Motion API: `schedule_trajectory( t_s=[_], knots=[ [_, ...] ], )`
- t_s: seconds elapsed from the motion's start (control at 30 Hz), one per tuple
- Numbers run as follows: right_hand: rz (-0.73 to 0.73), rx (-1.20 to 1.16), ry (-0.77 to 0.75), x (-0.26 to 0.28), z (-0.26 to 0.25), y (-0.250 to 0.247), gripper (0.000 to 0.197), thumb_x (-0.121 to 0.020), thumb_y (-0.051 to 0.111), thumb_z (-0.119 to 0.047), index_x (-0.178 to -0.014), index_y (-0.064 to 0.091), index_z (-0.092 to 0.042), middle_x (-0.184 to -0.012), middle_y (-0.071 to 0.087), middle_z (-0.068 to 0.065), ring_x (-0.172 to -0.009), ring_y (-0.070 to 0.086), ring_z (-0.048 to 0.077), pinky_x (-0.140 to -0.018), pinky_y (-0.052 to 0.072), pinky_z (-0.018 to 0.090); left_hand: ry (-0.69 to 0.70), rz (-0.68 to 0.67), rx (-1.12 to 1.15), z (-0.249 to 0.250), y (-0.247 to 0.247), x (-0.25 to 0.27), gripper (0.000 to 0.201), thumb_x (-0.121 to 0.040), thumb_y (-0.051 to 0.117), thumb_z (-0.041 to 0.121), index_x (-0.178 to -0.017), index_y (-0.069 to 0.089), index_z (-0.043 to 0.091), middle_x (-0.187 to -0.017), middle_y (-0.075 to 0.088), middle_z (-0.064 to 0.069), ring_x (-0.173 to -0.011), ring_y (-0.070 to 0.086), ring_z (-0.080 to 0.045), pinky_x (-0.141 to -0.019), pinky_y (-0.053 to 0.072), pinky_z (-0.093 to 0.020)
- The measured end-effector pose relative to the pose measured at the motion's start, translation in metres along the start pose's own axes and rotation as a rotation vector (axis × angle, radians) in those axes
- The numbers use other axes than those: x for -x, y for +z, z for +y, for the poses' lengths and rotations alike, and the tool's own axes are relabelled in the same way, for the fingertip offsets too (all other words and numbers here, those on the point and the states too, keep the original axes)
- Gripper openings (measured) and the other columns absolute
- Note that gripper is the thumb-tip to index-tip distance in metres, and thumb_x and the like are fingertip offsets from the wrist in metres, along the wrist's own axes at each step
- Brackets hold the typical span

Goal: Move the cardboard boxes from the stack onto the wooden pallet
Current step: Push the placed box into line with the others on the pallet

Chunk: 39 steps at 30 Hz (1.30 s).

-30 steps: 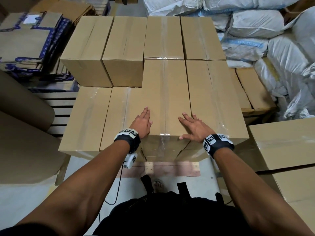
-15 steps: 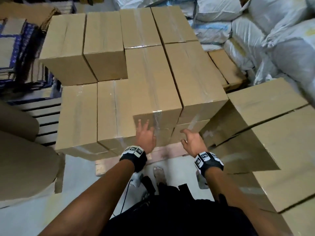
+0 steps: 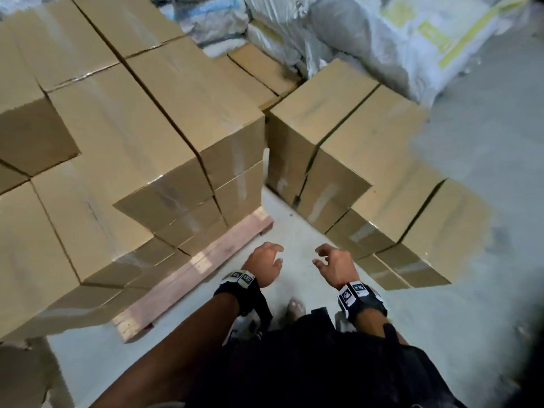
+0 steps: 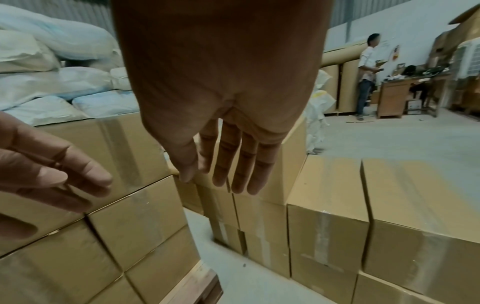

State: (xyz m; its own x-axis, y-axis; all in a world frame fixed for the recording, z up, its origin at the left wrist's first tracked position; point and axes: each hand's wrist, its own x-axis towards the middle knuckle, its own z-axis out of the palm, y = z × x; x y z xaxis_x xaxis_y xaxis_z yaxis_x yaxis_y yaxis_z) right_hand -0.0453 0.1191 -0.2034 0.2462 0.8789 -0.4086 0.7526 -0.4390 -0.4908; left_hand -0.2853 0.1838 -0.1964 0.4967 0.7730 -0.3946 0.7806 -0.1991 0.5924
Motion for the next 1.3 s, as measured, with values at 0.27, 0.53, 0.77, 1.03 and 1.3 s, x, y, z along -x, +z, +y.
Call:
schedule_trajectory(
  t_s=[0.27,0.53,0.77,1.03,1.3],
  knots=[
    [0.085,-0.078,0.043,-0.017,0.084,-0.067,0.03,-0.096,0.073,-0.033,-0.123,0.069,-0.022,-0.12,0.074,0.0,-0.109,0.07,0.023,-0.093,0.058,0.039,0.066,0.006,-0.041,0.083,0.02,-0.072,0.037,-0.102,0.057,0.025,-0.139,0.061,0.018,-0.144,0.059,-0.005,-0.137,0.051,-0.026,-0.114,0.036,-0.034],
    [0.178,-0.111,0.022,-0.083,0.101,-0.151,0.034,-0.096,0.07,-0.028,-0.128,0.067,-0.017,-0.121,0.074,0.008,-0.108,0.071,0.028,-0.095,0.058,0.042,0.165,-0.019,-0.119,0.152,-0.003,-0.165,0.039,-0.102,0.057,0.027,-0.14,0.06,0.017,-0.141,0.061,-0.007,-0.13,0.056,-0.028,-0.11,0.044,-0.04],
    [0.271,-0.096,-0.021,-0.181,0.09,-0.216,0.04,-0.098,0.069,-0.031,-0.134,0.062,-0.017,-0.129,0.07,0.007,-0.112,0.067,0.027,-0.096,0.056,0.041,0.248,-0.053,-0.158,0.19,-0.057,-0.29,0.039,-0.104,0.058,0.022,-0.143,0.058,0.015,-0.136,0.06,-0.009,-0.124,0.058,-0.027,-0.109,0.044,-0.038],
    [0.27,-0.088,0.098,-0.306,0.092,-0.26,0.047,-0.098,0.067,-0.025,-0.141,0.056,-0.01,-0.139,0.06,0.014,-0.125,0.058,0.034,-0.105,0.047,0.042,0.342,-0.155,-0.177,0.206,-0.103,-0.45,0.04,-0.1,0.053,0.02,-0.138,0.06,0.012,-0.134,0.062,-0.011,-0.121,0.061,-0.029,-0.107,0.048,-0.042],
    [0.266,-0.086,0.259,-0.385,0.11,-0.267,0.057,-0.098,0.066,-0.029,-0.149,0.047,-0.01,-0.158,0.039,0.015,-0.133,0.05,0.041,-0.11,0.047,0.053,0.386,-0.293,-0.202,0.218,-0.108,-0.568,0.048,-0.092,0.048,0.024,-0.135,0.061,0.005,-0.136,0.059,-0.015,-0.123,0.057,-0.033,-0.107,0.044,-0.038]
  ],
)
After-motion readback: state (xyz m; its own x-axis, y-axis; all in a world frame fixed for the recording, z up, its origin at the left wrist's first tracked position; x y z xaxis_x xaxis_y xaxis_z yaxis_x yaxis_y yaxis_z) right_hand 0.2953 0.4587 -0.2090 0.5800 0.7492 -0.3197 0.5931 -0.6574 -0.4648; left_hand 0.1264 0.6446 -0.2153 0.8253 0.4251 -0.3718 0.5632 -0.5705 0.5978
